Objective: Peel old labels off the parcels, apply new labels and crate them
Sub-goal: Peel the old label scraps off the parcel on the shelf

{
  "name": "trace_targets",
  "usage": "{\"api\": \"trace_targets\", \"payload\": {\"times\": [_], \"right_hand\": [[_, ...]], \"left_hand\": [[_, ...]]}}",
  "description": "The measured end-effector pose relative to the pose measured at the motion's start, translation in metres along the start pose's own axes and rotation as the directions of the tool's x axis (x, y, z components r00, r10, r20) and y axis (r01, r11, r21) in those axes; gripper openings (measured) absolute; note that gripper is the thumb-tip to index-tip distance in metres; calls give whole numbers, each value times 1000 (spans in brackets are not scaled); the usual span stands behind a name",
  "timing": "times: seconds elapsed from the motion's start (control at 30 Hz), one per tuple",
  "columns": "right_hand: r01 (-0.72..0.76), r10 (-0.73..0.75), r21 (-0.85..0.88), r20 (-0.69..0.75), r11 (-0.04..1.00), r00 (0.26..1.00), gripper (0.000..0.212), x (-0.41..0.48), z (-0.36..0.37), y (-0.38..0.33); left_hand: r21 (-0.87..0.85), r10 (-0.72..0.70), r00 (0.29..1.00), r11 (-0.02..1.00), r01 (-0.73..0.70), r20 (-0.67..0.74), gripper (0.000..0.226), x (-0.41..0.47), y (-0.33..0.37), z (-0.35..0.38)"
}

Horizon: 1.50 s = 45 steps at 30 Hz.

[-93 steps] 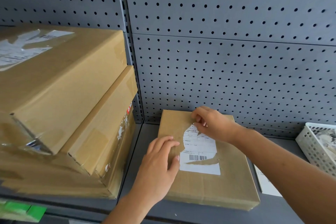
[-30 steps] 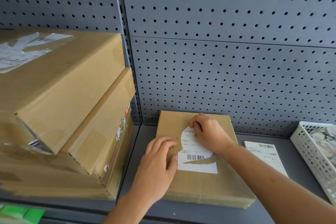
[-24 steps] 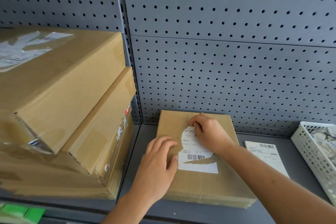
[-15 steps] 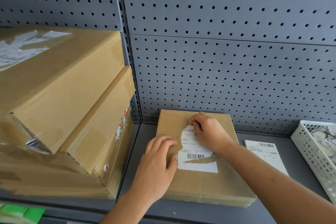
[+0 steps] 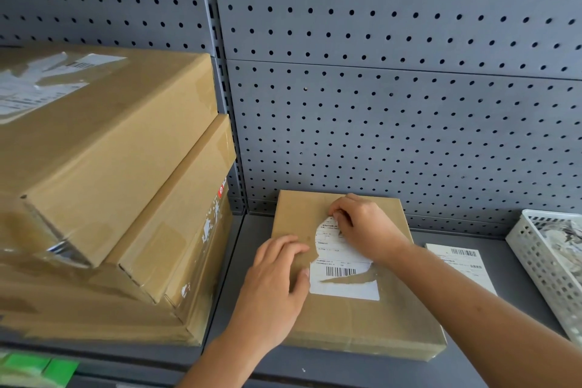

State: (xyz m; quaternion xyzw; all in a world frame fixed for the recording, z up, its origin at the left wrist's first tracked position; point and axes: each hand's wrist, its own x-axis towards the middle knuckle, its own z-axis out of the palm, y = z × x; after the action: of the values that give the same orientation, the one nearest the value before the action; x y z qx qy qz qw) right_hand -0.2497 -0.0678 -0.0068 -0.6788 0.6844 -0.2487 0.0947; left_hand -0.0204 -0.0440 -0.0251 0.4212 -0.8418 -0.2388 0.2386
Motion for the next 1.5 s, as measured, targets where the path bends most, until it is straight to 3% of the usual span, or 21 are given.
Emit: {"api": "trace_targets", "payload": {"times": [0.27,0.4,0.57,0.7,0.83,1.17,1.5], "right_hand": [[114,-27,-362,237,925,971,17,22,-13,-10],[152,-22,-433,290,888,957,14,26,-13,-14],[174,-34,-426,316,888,948,12,26,-15,-17],[138,-32,-319,315,938,948,11,23,-17,-11],[94,-40,-226,231,970,972,8,17,-17,-4],[142,-18,-345,338,928,941,14,30,-20,-13],[106,20,-309,377,945,926,12,33,-19,-12]], "left_hand": [[-4,-8,1000,1000,8,3,33,0,0,0],[-4,-11,1000,1000,11,2,32,0,0,0],[-12,-7,1000,1000,7,-7,32,0,0,0],[-11,-5,1000,1000,5,-10,32,0,0,0],[-9,-8,1000,1000,8,-8,32,0,0,0],[-3,-14,1000,1000,14,8,32,0,0,0],[-10,-8,1000,1000,8,-3,32,0,0,0]]}}
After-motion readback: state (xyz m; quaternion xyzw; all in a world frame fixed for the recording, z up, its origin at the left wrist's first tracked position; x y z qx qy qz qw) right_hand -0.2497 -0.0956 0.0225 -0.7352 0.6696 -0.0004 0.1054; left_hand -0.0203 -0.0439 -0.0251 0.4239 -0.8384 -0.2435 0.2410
